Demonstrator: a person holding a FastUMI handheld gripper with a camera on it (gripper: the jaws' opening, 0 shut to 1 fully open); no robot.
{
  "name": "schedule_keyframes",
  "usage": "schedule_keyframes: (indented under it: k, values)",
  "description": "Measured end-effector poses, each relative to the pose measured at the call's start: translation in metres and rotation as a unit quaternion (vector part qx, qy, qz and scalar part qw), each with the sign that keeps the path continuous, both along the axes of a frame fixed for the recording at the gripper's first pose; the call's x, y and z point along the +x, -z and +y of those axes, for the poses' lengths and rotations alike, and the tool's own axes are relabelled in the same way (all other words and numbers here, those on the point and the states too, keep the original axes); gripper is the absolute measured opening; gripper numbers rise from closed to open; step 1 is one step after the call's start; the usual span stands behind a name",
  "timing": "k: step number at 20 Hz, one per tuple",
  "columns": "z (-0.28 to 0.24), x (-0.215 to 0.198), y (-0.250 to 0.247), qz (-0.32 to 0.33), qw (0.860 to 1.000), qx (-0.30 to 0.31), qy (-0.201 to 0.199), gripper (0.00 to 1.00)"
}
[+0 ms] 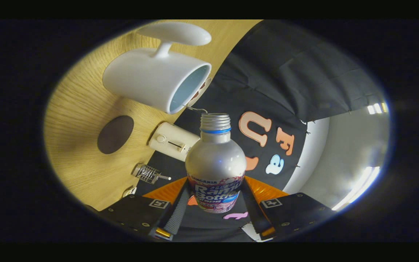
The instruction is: Take the bottle from table, then pour the juice into the cup, finally place the bottle on the coaster
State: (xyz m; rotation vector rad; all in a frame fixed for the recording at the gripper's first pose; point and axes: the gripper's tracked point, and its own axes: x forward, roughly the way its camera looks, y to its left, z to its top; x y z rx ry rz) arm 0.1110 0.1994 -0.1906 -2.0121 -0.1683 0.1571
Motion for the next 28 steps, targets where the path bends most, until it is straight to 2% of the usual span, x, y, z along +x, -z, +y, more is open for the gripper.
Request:
schedule_keyframes:
  k: [15, 24, 28]
  values:
    - [0.007, -0.001, -0.021, -0.028, 0.999, -0.025, -0.019, 0.76]
    - [0.014, -0.008, -0.006, -0.024, 0.999, -0.032, -0.031, 0.76]
    - [0.012, -0.007, 0.004, -0.008, 1.000, -0.008, -0.021, 0.76]
